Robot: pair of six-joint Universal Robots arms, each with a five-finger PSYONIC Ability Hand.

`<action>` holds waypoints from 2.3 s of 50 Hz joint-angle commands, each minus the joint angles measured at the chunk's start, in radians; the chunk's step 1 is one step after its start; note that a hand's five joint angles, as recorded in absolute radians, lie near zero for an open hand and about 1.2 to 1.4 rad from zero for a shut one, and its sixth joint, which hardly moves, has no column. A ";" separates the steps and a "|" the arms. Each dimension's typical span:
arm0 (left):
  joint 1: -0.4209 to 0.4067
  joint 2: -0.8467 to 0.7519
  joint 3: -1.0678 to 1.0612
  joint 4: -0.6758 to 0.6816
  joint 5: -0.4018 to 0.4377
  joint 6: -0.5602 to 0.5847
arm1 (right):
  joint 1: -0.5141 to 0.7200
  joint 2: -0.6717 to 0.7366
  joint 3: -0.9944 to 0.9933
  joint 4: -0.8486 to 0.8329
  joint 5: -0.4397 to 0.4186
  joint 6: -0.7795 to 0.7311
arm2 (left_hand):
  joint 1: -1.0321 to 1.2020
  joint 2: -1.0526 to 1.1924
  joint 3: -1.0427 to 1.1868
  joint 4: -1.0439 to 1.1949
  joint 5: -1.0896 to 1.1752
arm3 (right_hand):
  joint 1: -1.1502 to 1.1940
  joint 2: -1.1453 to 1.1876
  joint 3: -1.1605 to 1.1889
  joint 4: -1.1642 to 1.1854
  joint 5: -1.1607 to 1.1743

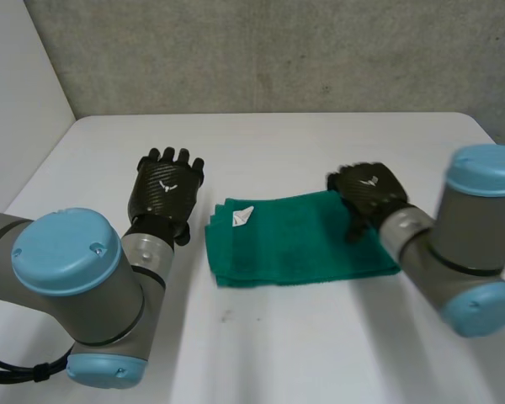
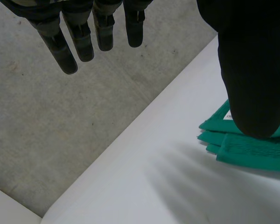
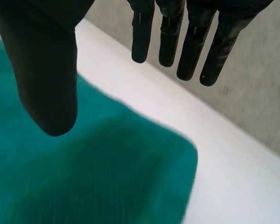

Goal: Fold the towel.

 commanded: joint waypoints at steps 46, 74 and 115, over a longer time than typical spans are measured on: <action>-0.018 0.007 -0.006 0.001 -0.003 -0.023 | 0.315 0.174 -0.055 -0.070 -0.196 -0.371 | -0.030 -0.026 -0.035 -0.027 -0.038 | 0.662 0.600 0.610 0.622 0.619; -0.144 -0.312 0.425 -0.414 -0.003 -0.456 | 0.042 0.202 -0.215 0.221 -0.186 0.016 | 0.012 0.015 0.006 0.014 0.003 | -0.202 -0.263 -0.253 -0.241 -0.245; 0.178 0.192 0.428 -0.569 0.083 -0.470 | -0.088 -0.206 -0.333 0.214 0.202 0.151 | -0.032 -0.029 -0.038 -0.030 -0.041 | -0.202 -0.263 -0.253 -0.241 -0.245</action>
